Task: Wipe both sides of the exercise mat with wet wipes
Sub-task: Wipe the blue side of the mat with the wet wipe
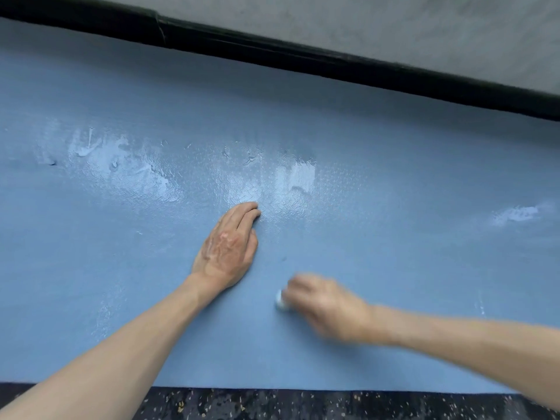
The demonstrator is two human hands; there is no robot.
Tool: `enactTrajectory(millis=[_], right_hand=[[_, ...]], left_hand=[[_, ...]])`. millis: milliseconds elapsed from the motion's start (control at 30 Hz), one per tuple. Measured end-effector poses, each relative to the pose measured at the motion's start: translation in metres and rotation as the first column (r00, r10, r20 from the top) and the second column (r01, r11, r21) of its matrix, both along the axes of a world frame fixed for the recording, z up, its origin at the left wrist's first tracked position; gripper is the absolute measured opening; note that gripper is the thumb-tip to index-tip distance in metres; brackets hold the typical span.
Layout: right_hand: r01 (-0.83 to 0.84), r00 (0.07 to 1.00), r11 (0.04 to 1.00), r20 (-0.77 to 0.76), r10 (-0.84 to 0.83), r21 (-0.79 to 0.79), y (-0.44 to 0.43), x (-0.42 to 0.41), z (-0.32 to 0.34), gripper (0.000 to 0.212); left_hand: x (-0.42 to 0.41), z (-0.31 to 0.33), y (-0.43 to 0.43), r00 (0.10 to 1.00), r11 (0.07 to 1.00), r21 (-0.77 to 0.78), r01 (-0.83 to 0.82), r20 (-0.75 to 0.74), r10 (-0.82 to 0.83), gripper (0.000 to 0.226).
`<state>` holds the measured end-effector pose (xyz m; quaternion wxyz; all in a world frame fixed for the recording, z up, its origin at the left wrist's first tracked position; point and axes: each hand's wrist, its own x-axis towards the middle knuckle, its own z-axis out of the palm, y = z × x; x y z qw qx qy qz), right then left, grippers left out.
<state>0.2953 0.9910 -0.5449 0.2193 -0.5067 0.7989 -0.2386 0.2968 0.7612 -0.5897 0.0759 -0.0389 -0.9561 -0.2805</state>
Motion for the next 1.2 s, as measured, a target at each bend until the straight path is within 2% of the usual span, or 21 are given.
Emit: enactTrajectory(millis=[67,133,200,267,333,433,500,567,667,700,767,800,867,933,1033,1100,1200], right_hand=[[-0.152,0.981,0.986,0.132,0.143,0.064,0.021,0.051,0.006,0.034],[-0.284,0.951,0.957,0.139,0.275,0.055,0.034,0.078,0.008,0.029],[-0.293,0.952,0.955,0.105,0.287,0.046,0.032,0.073,0.006,0.022],[-0.189,0.980,0.982,0.058,0.189,-0.002,0.020,0.045,0.002,0.014],[-0.014,0.998,0.999,-0.066,0.011,-0.044,0.003,0.001,-0.007,0.013],[0.329,0.912,0.939,-0.223,-0.344,-0.102,-0.024,-0.072,-0.007,0.032],[0.469,0.841,0.877,-0.250,-0.481,-0.108,-0.034,-0.103,-0.004,0.018],[0.508,0.818,0.855,-0.253,-0.517,-0.107,-0.036,-0.110,-0.003,0.007],[0.347,0.907,0.936,-0.236,-0.350,-0.056,-0.021,-0.072,-0.004,0.006],[0.245,0.950,0.969,-0.192,-0.245,-0.024,-0.010,-0.049,-0.003,0.003],[0.036,0.998,0.998,-0.060,-0.033,0.050,0.019,0.003,0.001,0.017],[-0.060,0.998,0.994,0.000,0.061,0.088,0.034,0.028,0.004,0.024],[-0.191,0.981,0.969,0.075,0.181,0.160,0.056,0.060,0.008,0.024],[-0.219,0.975,0.962,0.063,0.211,0.163,0.061,0.062,0.008,0.020],[-0.109,0.993,0.989,-0.028,0.112,0.095,0.041,0.026,0.003,0.013],[0.063,0.990,0.997,-0.130,-0.057,0.042,0.023,-0.012,-0.001,0.008],[0.331,0.918,0.944,-0.237,-0.319,0.012,0.006,-0.060,0.000,0.014]], left_hand=[[0.001,0.000,0.001,1.000,1.000,-0.012,-0.007,-0.002,0.007,0.039],[0.002,0.001,0.002,1.000,1.000,-0.022,-0.012,-0.003,0.012,0.039],[0.002,0.000,0.003,1.000,1.000,-0.023,-0.015,-0.003,0.015,0.039],[0.001,0.000,0.003,1.000,1.000,-0.022,-0.020,-0.003,0.020,0.040],[0.000,0.000,0.004,1.000,1.000,-0.027,-0.016,-0.003,0.016,0.040],[0.001,0.001,0.002,1.000,0.999,-0.034,-0.003,0.005,0.004,0.041],[0.002,0.001,0.000,1.000,0.999,-0.035,0.000,0.013,0.001,0.041],[0.002,0.002,0.000,1.000,0.999,-0.033,0.007,0.009,-0.006,0.041],[0.001,0.002,0.000,1.000,1.000,-0.027,-0.001,0.007,0.001,0.041],[0.001,0.001,0.000,1.000,1.000,-0.024,-0.003,0.006,0.003,0.041],[0.002,0.001,0.000,1.000,1.000,-0.021,-0.009,0.005,0.009,0.041],[0.002,0.001,0.000,1.000,1.000,-0.021,-0.010,0.006,0.011,0.040],[0.002,0.001,0.001,1.000,1.000,-0.019,-0.013,0.003,0.013,0.040],[0.001,0.001,0.002,1.000,1.000,-0.020,-0.013,-0.009,0.012,0.039],[0.000,0.001,0.003,1.000,1.000,-0.026,-0.013,-0.021,0.012,0.038],[0.000,0.001,0.003,1.000,0.999,-0.031,-0.015,-0.027,0.014,0.038],[0.001,0.002,0.001,0.999,0.999,-0.043,-0.020,-0.027,0.019,0.039]])
